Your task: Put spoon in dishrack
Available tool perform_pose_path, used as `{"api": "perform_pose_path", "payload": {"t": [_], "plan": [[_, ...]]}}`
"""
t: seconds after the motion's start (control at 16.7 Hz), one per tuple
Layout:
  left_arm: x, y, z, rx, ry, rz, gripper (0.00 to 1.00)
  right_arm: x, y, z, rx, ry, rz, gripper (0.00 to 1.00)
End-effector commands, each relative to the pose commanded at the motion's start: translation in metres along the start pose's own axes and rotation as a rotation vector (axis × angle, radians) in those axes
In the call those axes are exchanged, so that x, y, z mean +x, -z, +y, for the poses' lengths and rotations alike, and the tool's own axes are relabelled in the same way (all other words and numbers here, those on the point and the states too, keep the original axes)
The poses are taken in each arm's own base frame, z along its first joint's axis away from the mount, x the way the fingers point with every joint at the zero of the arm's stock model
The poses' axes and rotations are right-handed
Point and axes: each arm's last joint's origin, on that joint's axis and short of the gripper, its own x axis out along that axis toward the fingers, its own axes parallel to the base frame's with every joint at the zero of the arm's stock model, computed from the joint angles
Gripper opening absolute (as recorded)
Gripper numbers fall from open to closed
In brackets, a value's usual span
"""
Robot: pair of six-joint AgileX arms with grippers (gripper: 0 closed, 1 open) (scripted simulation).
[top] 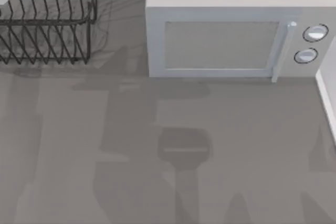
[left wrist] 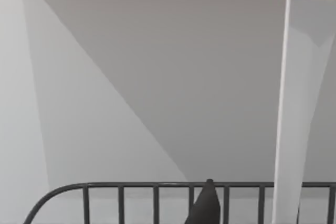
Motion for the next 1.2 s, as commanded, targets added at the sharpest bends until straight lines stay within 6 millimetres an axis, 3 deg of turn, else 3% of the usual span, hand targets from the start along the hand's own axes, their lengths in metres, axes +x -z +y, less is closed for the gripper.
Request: {"api": "perform_pose_path", "payload": {"t": [0.06, 0.84, 1.2], "plan": [[0.0000, 0.0000, 0.0000, 0.000, 0.000, 0.000, 0.00, 0.0000, 0.0000, 0.0000, 0.000, 0.000, 0.000, 1.00], [0.0000, 0.0000, 0.0000, 0.000, 0.000, 0.000, 0.98, 0.0000, 0.0000, 0.0000, 0.000, 0.000, 0.000, 1.00], [0.0000, 0.0000, 0.0000, 0.000, 0.000, 0.000, 1.00, 0.0000, 0.0000, 0.0000, 0.000, 0.000, 0.000, 1.00]]}}
